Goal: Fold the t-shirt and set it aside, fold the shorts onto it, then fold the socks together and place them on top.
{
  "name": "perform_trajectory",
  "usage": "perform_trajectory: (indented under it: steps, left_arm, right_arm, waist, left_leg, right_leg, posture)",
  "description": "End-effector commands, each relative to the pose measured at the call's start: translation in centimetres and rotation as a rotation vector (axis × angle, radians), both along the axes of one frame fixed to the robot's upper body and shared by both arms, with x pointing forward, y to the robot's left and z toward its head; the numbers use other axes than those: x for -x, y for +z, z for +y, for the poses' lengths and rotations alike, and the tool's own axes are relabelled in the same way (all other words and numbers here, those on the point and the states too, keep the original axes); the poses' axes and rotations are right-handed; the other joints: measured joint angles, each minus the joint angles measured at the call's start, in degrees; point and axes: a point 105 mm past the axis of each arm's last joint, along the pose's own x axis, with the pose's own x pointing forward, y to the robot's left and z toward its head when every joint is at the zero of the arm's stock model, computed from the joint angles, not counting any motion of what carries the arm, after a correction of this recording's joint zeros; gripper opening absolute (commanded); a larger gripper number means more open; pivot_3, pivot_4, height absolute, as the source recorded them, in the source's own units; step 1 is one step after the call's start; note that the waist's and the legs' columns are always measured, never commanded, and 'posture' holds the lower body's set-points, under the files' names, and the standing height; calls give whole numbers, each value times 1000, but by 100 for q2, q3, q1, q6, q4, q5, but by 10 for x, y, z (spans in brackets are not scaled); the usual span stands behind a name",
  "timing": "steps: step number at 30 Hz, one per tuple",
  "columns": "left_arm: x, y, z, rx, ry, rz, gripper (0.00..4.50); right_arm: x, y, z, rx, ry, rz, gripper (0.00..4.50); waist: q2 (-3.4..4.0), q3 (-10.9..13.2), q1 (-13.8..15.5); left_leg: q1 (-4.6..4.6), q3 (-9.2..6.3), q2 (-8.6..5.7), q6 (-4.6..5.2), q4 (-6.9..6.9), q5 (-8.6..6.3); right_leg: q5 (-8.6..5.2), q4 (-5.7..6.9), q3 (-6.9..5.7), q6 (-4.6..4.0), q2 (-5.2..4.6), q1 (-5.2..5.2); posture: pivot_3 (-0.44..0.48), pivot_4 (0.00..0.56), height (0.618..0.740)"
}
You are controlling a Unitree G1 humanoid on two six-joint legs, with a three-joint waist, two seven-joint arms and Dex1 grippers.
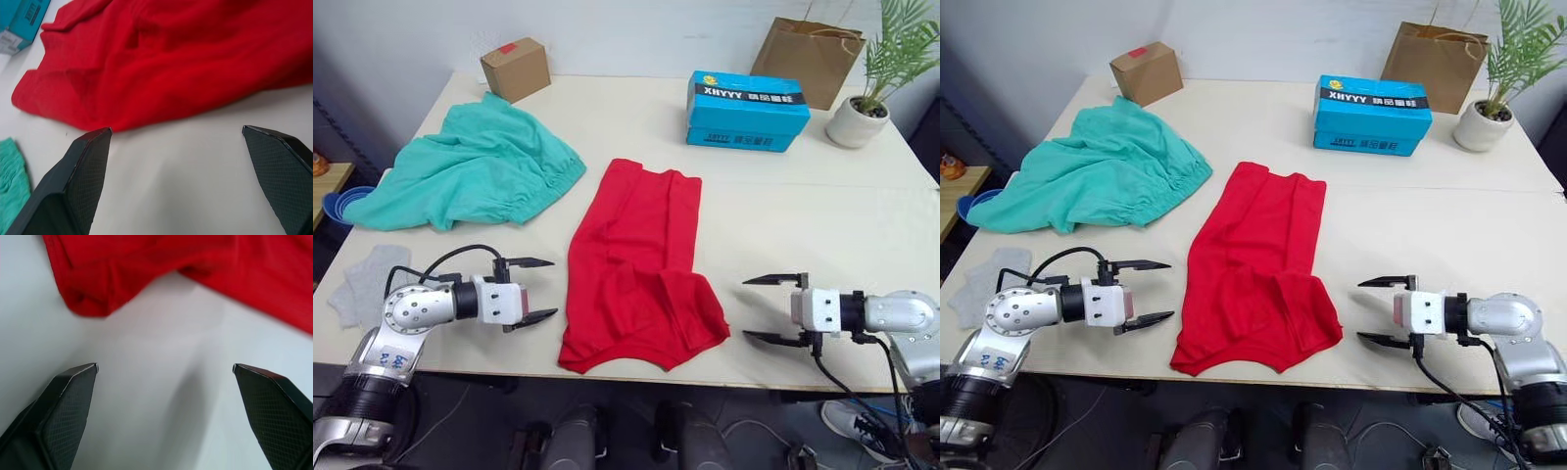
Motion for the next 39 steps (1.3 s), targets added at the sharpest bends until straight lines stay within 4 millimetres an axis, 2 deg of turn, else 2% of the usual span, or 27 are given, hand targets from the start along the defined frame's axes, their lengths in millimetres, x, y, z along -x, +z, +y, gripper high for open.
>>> perform_trajectory:
  steps: [1,5,8,17,21,25,31,36,38,39]
  left_arm:
    - [6,-22,-18,-40,-92,52,4494]
    - [9,-24,-30,-61,-196,24,4494]
    - [12,-24,-34,-66,-253,9,4494]
    - [27,-32,-35,-56,-333,55,4494]
    - [30,-37,-40,-54,-354,66,4500]
    - [35,-41,-45,-59,-380,87,3549]
    - [34,-48,-40,-83,-329,99,1513]
    - [37,-49,-35,-44,-258,171,11]
    - [36,-39,-28,38,-152,259,11]
    - [44,-32,-23,57,-135,323,11]
  right_arm:
    - [8,-14,28,-9,130,-57,4500]
    - [10,-2,60,-73,230,-139,4500]
    - [15,-4,72,-62,301,-189,4500]
    - [12,-5,73,-50,313,-252,4500]
    - [18,-10,72,-51,322,-227,3572]
    - [16,-10,72,-66,304,-217,2098]
    - [18,-13,72,-65,310,-184,0]
    - [24,-9,72,-114,292,-100,0]
    - [20,1,72,-166,245,-104,0]
    - [23,4,70,-180,230,-79,0]
  waist:
    - [0,-2,-28]
    - [4,-4,-83]
    - [5,-4,-89]
    - [7,-5,-121]
    - [8,-6,-112]
    - [10,-6,-108]
    - [10,-7,-91]
    - [19,-12,-94]
    - [24,-13,-163]
    - [24,-12,-209]
  left_leg:
    - [4,0,0,0,0,2]
    - [13,0,0,1,1,4]
    - [12,0,-1,19,2,14]
    - [13,0,-2,35,8,19]
    - [14,0,-2,37,8,21]
    - [13,0,-2,39,11,21]
    - [12,0,-2,40,13,21]
    - [14,-2,-6,46,15,23]
    - [15,-2,-3,42,13,20]
    - [14,-2,-1,40,12,19]
  right_leg:
    - [0,4,0,0,0,2]
    - [0,16,3,0,-1,9]
    - [0,19,2,0,-1,7]
    - [0,21,4,0,-1,7]
    - [0,23,3,0,-1,8]
    - [0,23,4,0,-1,9]
    - [0,24,3,0,-2,9]
    - [0,26,6,0,-11,11]
    - [-2,30,8,-2,-9,6]
    - [-5,34,7,-7,-6,5]
  posture:
    - [0,150,740]
    - [0,150,740]
    - [0,150,740]
    - [0,150,740]
    - [0,150,740]
    - [0,150,740]
    - [0,150,740]
    - [0,150,740]
    - [0,150,740]
    - [0,150,740]
